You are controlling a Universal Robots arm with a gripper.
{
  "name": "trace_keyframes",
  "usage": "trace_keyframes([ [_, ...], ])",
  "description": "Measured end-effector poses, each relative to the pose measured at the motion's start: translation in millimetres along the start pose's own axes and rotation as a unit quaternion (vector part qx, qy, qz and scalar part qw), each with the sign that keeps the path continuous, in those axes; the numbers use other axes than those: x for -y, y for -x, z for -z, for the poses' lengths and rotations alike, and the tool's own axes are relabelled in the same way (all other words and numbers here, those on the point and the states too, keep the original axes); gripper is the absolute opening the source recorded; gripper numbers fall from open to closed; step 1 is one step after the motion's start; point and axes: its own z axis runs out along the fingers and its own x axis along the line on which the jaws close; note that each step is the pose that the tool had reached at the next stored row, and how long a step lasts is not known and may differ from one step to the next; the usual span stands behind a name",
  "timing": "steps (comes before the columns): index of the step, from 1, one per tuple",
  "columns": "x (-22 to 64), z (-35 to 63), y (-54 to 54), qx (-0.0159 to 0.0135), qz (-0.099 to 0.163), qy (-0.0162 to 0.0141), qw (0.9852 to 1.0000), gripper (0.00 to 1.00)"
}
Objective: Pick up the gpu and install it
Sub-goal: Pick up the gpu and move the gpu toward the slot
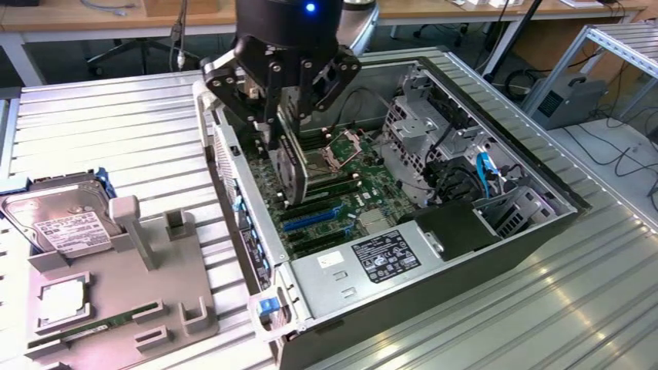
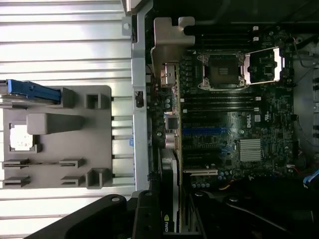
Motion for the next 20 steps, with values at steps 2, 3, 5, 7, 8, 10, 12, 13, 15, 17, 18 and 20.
trace_keyframes([
  [2,-0.6,-0.3,11.6,0.0,0.0,0.0,1.0,0.27],
  [3,-0.8,-0.5,16.3,0.0,0.0,0.0,1.0,0.27],
  [5,-1.2,-0.8,26.1,0.0,0.0,0.0,1.0,0.27],
  [7,-1.8,-1.0,36.6,0.0,0.0,0.0,1.0,0.27],
  [8,-2.1,-1.2,44.2,0.0,0.0,0.0,1.0,0.27],
  [10,-2.8,-1.6,57.0,0.0,0.0,0.0,1.0,0.27],
  [12,-3.5,-2.1,72.4,0.0,0.0,0.0001,1.0,0.27],
  [13,-3.7,-2.2,77.5,0.0,0.0,0.0001,1.0,0.27],
  [15,-4.3,-2.5,90.2,0.0,0.0,0.0001,1.0,0.27],
  [17,-4.7,-2.8,99.8,0.0,0.0,0.0001,1.0,0.27],
  [18,-5.0,-2.9,104.5,0.0,0.0,0.0001,1.0,0.27],
  [20,-6.2,-3.6,128.0,0.0,0.0,0.0001,1.0,0.27],
])
